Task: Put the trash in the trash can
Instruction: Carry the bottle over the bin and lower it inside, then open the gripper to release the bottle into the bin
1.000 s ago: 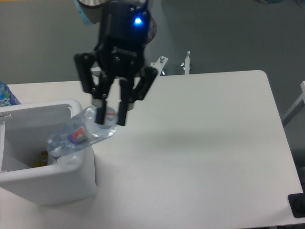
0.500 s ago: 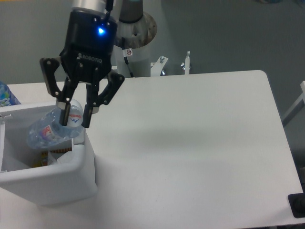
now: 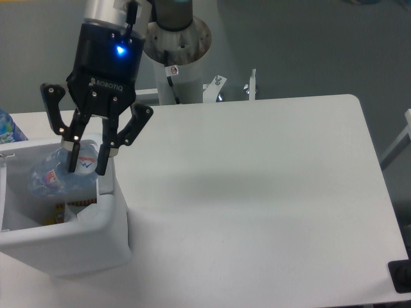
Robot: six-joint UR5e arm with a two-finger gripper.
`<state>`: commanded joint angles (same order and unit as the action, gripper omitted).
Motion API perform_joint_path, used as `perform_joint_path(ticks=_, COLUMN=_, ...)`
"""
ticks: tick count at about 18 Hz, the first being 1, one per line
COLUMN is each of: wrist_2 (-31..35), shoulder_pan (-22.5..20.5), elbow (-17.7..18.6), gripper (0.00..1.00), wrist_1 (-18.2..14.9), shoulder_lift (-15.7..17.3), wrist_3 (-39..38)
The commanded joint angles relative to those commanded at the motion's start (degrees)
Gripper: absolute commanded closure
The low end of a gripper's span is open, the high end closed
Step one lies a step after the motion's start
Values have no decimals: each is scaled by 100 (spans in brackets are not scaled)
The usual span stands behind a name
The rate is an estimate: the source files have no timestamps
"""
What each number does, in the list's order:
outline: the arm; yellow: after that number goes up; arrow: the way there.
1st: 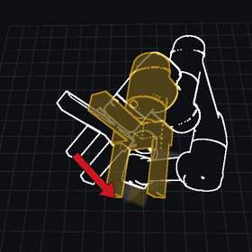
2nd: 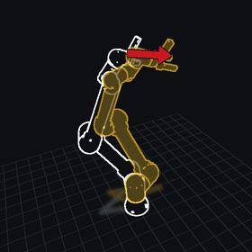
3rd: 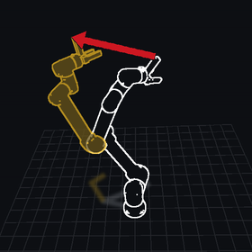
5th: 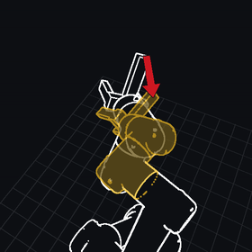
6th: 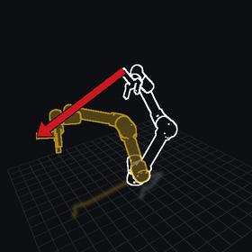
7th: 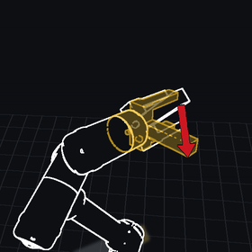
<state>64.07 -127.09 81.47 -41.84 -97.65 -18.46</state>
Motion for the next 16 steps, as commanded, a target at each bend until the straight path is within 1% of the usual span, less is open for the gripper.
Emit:
perform_joint_path(ticks=5, wrist_2=0, shoulder_pan=141, elbow=97, gripper=100, wrist_1=0, shoulder_lift=-44, wrist_3=123)
perform_joint_path(ticks=6, wrist_2=-9, shoulder_pan=158, elbow=106, gripper=100, wrist_1=0, shoulder_lift=-70, wrist_3=245)
perform_joint_path(ticks=7, wrist_2=-9, shoulder_pan=350, elbow=141, gripper=100, wrist_1=-9, shoulder_lift=-157, wrist_3=542)
perform_joint_path(ticks=10, wrist_2=-9, shoulder_pan=396, elbow=246, gripper=100, wrist_1=0, shoulder_lift=-202, wrist_3=650)
perform_joint_path(ticks=14, wrist_2=-9, shoulder_pan=580, elbow=431, gripper=98, wrist_1=0, shoulder_lift=-220, wrist_3=1440)
perform_joint_path(ticks=16, wrist_2=-9, shoulder_pan=606, elbow=484, gripper=96, wrist_1=-9, shoulder_lift=-202, wrist_3=1486)
